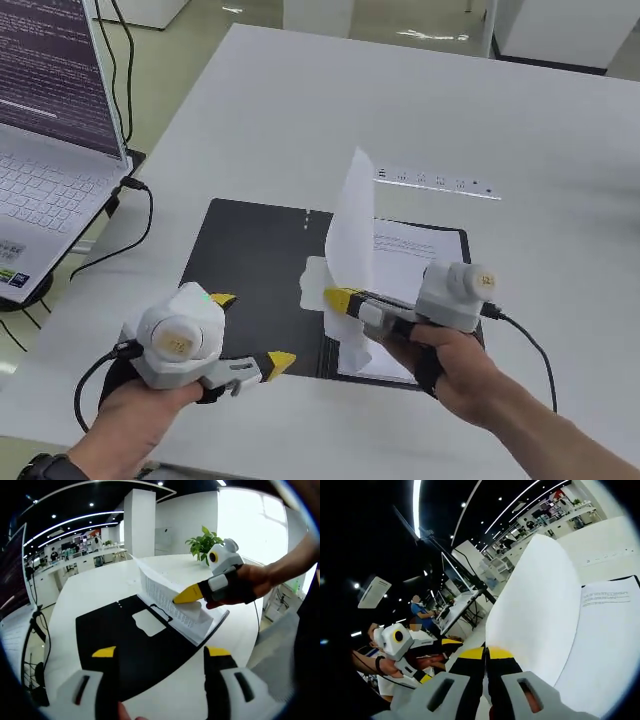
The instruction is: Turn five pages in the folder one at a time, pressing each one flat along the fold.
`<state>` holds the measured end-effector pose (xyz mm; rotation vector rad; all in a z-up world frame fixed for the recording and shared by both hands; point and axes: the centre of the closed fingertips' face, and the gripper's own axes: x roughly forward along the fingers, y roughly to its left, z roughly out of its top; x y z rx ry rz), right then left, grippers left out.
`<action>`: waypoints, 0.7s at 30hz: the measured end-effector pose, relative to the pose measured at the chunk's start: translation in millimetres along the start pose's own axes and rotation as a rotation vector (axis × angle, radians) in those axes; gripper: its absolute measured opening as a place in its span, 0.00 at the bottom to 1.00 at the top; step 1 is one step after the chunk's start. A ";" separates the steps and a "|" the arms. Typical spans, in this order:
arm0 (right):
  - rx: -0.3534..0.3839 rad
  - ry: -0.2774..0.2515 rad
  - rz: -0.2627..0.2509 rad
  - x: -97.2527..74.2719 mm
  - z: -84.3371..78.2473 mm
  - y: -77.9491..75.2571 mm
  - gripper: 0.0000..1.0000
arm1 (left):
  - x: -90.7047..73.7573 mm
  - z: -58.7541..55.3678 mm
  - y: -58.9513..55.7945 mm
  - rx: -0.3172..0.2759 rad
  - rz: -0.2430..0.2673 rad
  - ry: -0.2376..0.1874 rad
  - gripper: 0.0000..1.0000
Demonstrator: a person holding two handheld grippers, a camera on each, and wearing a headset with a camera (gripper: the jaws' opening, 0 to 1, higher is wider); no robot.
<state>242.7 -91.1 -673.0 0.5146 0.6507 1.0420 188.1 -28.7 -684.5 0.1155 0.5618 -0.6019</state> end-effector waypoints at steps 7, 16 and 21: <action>-0.001 0.013 0.016 13.2 -4.6 5.4 0.00 | -9.0 -7.5 4.5 -0.025 0.017 0.000 0.67; 0.001 0.037 0.030 28.0 -12.5 9.7 0.00 | -20.7 -10.3 12.6 -0.052 0.039 -0.004 0.68; -0.003 0.062 0.036 38.7 -20.1 13.4 0.00 | -23.4 -13.2 12.9 -0.067 0.043 -0.005 0.68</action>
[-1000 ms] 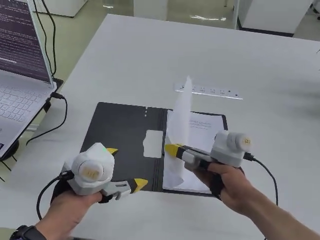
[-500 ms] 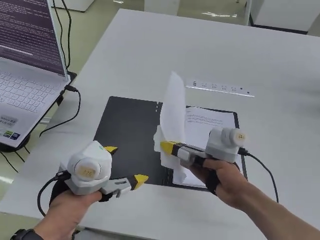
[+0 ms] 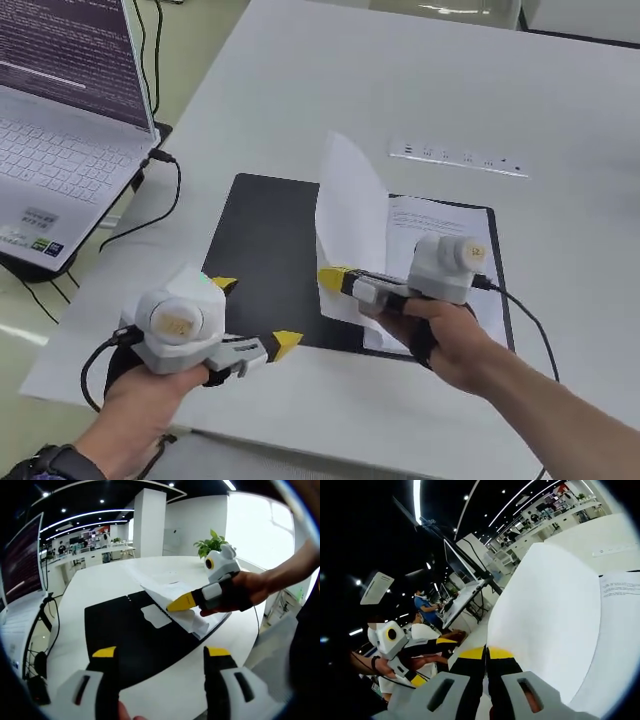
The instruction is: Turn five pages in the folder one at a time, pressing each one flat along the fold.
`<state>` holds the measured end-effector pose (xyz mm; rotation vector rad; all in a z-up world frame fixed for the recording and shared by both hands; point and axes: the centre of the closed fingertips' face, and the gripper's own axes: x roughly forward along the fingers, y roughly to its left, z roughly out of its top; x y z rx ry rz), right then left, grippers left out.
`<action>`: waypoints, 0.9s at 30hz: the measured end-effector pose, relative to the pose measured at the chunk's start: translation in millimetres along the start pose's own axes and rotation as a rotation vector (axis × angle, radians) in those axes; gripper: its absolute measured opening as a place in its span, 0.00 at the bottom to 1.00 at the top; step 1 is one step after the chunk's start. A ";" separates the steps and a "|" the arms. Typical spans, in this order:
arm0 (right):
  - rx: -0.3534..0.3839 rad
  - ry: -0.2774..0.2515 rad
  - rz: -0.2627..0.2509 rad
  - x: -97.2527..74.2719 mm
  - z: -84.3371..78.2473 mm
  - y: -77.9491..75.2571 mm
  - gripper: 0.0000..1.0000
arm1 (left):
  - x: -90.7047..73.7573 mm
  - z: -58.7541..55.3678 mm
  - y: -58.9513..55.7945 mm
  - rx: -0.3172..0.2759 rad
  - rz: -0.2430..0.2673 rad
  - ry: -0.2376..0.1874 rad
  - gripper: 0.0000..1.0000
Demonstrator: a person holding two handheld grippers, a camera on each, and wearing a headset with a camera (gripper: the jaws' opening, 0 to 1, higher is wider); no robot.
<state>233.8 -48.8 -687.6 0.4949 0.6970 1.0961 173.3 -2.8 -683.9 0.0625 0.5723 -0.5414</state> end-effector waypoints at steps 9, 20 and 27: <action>0.022 0.019 -0.001 17.2 -10.4 -0.4 0.00 | -4.8 -4.8 4.4 -0.016 0.005 0.006 0.67; 0.071 0.047 -0.042 36.9 -24.5 -12.9 0.00 | -6.0 -3.8 14.0 -0.034 0.018 0.002 0.68; 0.128 0.038 -0.072 49.1 -32.3 -26.2 0.00 | -8.4 -5.7 15.9 -0.048 0.019 0.002 0.67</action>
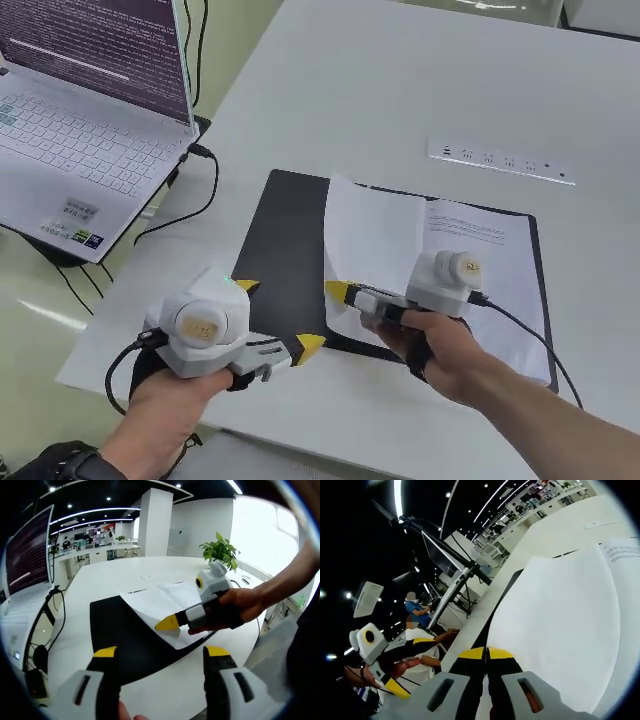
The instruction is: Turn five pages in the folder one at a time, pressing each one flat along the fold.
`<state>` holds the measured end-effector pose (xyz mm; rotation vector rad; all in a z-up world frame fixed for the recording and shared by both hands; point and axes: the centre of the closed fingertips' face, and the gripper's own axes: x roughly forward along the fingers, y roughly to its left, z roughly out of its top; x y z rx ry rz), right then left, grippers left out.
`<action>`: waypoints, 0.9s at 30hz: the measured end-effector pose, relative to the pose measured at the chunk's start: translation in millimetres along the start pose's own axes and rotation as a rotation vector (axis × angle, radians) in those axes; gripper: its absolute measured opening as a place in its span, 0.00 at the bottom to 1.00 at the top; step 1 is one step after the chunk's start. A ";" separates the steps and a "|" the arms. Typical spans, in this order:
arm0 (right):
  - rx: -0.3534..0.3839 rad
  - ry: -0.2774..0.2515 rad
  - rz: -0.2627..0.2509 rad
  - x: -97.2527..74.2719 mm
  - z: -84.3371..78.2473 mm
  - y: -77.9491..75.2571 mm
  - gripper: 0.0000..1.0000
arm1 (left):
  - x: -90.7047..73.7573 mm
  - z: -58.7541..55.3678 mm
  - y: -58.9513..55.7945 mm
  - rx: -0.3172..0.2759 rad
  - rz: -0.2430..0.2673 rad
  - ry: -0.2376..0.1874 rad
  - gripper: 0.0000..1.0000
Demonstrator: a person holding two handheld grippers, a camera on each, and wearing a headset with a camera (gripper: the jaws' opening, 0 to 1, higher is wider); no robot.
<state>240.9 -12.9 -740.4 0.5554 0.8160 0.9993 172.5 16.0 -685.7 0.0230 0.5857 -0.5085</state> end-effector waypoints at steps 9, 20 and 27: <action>0.046 0.029 -0.042 14.8 -15.4 -20.4 0.00 | -3.2 0.9 4.5 0.008 0.006 0.008 0.67; 0.074 0.065 -0.091 18.8 -33.4 -26.3 0.06 | 4.4 -3.7 0.8 -0.013 -0.009 0.033 0.69; 0.092 0.050 -0.070 21.6 -32.5 -21.9 0.13 | 4.4 -5.2 0.1 -0.015 -0.011 0.039 0.68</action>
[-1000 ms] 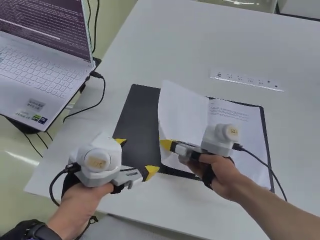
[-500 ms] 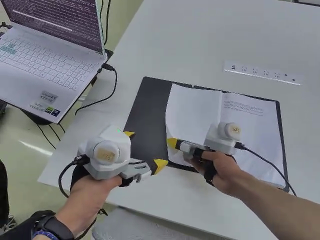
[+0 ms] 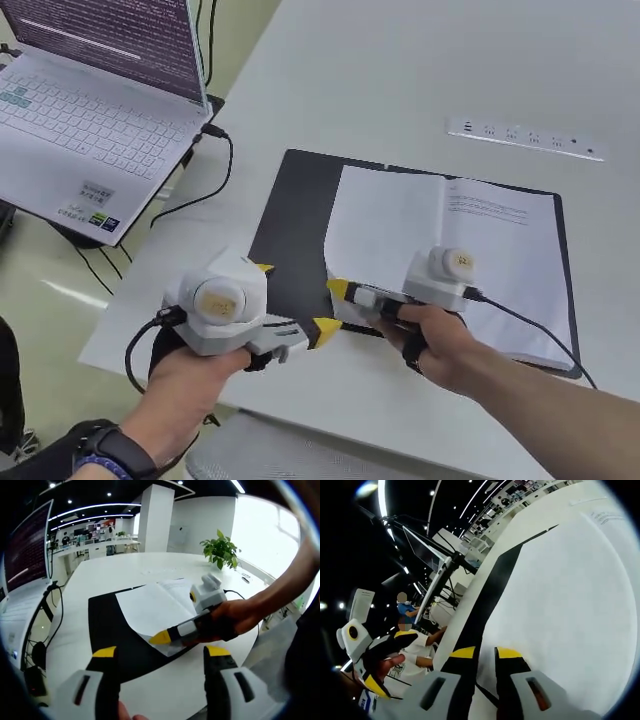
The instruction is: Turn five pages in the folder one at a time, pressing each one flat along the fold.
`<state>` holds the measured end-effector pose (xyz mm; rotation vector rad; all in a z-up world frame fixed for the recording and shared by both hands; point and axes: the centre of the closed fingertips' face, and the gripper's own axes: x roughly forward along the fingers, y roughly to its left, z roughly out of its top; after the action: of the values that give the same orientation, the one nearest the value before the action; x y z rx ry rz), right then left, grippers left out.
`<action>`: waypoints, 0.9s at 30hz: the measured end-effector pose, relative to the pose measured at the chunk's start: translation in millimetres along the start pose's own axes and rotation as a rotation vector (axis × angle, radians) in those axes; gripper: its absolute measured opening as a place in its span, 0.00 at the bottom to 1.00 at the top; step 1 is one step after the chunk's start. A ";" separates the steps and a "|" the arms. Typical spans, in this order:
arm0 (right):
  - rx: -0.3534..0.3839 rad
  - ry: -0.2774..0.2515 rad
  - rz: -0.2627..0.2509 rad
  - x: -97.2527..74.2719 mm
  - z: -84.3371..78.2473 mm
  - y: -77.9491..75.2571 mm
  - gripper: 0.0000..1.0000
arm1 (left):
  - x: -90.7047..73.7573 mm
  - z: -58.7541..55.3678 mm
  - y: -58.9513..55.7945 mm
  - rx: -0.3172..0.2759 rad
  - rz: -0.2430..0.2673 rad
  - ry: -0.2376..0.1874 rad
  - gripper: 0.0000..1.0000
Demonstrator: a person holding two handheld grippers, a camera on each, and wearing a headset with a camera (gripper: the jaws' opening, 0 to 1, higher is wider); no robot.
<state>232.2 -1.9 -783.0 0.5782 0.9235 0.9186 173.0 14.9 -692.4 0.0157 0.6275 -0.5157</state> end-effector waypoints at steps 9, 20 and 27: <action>0.098 -0.045 0.071 -4.1 5.4 9.6 0.30 | 2.4 -6.1 -4.8 -0.004 -0.020 0.022 0.65; 0.075 -0.096 0.076 -27.7 16.9 7.5 0.39 | 15.1 -6.1 -3.4 0.014 -0.035 0.059 0.59; 0.026 -0.159 0.062 -56.4 38.8 0.4 0.36 | 26.8 -5.0 1.2 0.036 -0.034 0.081 0.53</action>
<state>249.4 -52.1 -739.7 0.6956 0.7791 0.9035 189.2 4.5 -711.8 0.0604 0.6989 -0.5611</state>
